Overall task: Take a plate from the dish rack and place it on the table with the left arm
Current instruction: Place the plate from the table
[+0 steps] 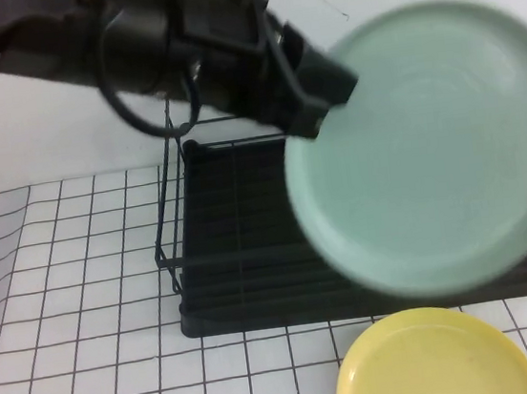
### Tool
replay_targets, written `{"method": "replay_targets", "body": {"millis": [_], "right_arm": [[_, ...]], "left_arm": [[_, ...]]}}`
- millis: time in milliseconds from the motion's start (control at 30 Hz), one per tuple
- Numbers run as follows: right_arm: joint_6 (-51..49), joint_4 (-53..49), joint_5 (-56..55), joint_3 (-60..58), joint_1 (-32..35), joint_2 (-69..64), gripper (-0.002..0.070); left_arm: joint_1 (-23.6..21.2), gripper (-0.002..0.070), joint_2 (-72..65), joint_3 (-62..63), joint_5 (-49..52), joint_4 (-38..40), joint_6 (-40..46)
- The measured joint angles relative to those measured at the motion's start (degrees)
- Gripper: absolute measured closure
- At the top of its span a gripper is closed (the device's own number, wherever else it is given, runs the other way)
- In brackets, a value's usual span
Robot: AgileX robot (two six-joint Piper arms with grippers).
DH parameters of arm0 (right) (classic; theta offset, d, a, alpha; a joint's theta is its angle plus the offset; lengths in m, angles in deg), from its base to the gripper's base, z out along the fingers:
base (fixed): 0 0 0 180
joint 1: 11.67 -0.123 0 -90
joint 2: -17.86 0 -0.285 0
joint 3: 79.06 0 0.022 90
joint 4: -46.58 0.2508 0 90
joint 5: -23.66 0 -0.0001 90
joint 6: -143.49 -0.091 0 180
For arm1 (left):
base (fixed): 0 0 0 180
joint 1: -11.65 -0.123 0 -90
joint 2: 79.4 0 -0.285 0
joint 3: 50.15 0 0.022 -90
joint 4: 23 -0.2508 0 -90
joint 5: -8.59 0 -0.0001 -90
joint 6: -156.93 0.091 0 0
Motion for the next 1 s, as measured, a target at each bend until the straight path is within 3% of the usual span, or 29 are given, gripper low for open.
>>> {"method": "replay_targets", "body": {"millis": [100,233,500,1000], "right_arm": [[0.00,0.00,0.00,0.00,0.00,0.00,0.0678],[0.00,0.00,0.00,0.00,0.00,0.00,0.0678],[0.00,0.00,0.00,0.00,0.00,0.00,0.0678],[0.00,0.00,0.00,0.00,0.00,0.00,0.0678]], "left_arm": [[0.41,0.0610,0.46,-0.12,9.75,-3.91,-7.92],[3.42,0.0610,-1.62,-3.65,13.59,-6.52,-10.56],[9.29,0.0610,-8.66,-12.57,8.26,-9.51,-11.20],[9.55,0.0610,-19.50,-13.22,-3.60,-5.74,-11.55]]}}
